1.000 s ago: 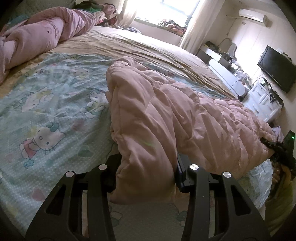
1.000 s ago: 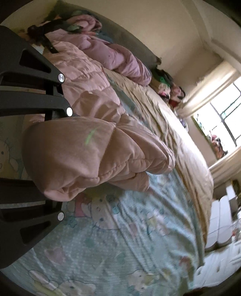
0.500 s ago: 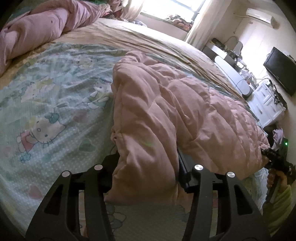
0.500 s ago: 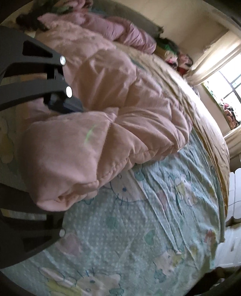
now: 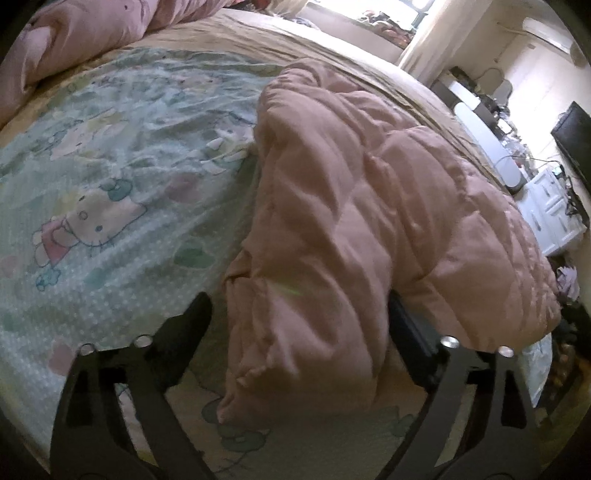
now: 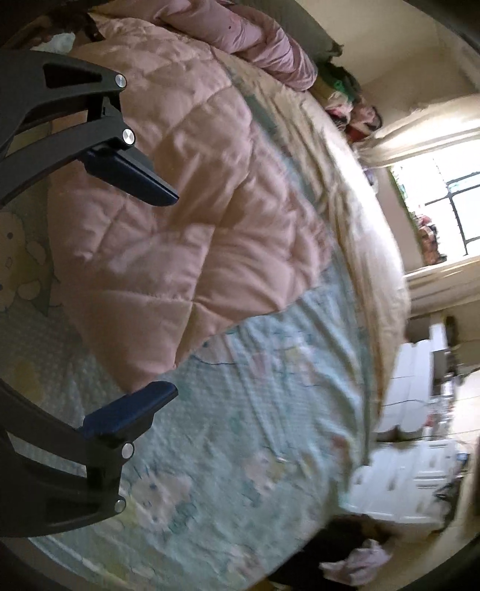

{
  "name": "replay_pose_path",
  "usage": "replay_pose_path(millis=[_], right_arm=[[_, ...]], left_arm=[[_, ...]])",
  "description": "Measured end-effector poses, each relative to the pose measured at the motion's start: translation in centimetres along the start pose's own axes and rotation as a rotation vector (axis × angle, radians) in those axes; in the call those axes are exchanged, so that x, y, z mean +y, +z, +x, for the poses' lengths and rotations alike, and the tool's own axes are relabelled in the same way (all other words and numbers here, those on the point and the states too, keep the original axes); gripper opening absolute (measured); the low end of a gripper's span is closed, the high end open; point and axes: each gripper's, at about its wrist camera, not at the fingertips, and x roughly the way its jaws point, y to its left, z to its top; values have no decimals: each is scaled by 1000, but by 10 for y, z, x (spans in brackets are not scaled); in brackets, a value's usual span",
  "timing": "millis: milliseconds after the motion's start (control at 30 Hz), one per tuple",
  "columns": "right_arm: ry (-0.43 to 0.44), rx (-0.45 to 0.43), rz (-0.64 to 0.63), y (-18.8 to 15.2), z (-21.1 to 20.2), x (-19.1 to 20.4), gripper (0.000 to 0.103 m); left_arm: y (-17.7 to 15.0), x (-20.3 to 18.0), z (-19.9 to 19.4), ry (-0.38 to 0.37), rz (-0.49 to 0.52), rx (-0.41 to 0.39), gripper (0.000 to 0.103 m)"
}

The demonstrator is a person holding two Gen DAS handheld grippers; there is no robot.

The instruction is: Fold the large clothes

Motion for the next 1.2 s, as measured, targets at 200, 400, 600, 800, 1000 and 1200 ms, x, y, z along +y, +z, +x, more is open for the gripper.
replay_pose_path(millis=[200,400,600,800,1000,1200], right_arm=[[70,-118,-85,0,-56,28,99],[143,-188,-154,-10,-109,59,99],[216,-227,-231,-26,-152,89,99],[240,-267,-280,-48,-180,115,99],[232,-336,-356,-80,-200,133,99],[246,-395,-407,-108,-215,138,99]], left_arm=[[-5,-3,-25,0,19,-47,93],[-10,-23,-89,-2,71,-197,94],[-30,-61,-147,-27,138,-301,94],[-60,-97,-181,-61,195,-364,94],[-86,-115,-190,-70,222,-385,94],[-107,-115,-190,-43,241,-400,94]])
